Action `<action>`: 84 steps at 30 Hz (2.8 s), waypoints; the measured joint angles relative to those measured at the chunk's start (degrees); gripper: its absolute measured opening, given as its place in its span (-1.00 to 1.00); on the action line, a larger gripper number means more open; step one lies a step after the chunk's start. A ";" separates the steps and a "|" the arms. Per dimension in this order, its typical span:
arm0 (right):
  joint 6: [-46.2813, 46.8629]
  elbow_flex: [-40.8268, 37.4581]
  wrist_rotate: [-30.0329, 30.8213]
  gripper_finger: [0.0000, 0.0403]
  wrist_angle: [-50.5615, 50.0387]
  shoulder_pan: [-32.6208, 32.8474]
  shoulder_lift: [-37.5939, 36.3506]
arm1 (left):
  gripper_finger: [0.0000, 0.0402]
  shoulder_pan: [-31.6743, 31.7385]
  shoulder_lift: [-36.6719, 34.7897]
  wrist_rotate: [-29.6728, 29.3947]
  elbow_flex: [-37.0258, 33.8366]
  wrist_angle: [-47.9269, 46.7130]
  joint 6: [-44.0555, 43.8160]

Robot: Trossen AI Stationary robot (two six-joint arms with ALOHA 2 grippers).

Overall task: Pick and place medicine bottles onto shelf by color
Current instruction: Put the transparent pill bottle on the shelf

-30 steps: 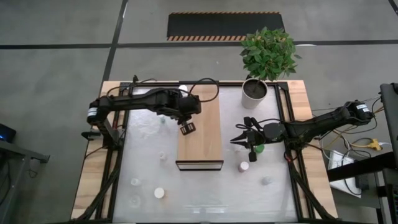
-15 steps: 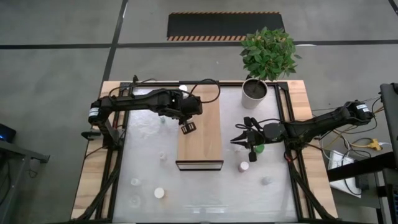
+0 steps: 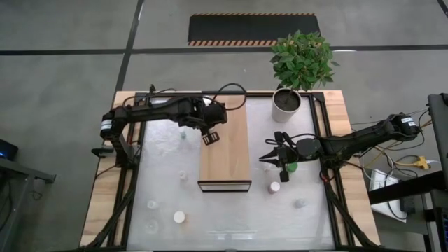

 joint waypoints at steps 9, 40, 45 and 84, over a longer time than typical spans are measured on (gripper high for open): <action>0.12 0.00 0.00 -0.91 -0.02 0.00 0.00 | -0.95 2.48 0.00 -0.02 0.00 -0.07 1.32; 0.01 0.00 0.00 -0.91 0.16 0.00 0.00 | -0.95 -9.10 -5.73 0.07 0.59 8.23 -0.30; -0.21 0.00 0.00 -0.91 0.15 0.00 0.00 | -0.95 -15.15 -6.05 -0.21 0.04 10.41 -0.25; 9.54 6.50 0.48 -0.65 -7.87 0.26 0.00 | -0.95 -29.78 -29.62 -7.10 -53.15 84.66 27.11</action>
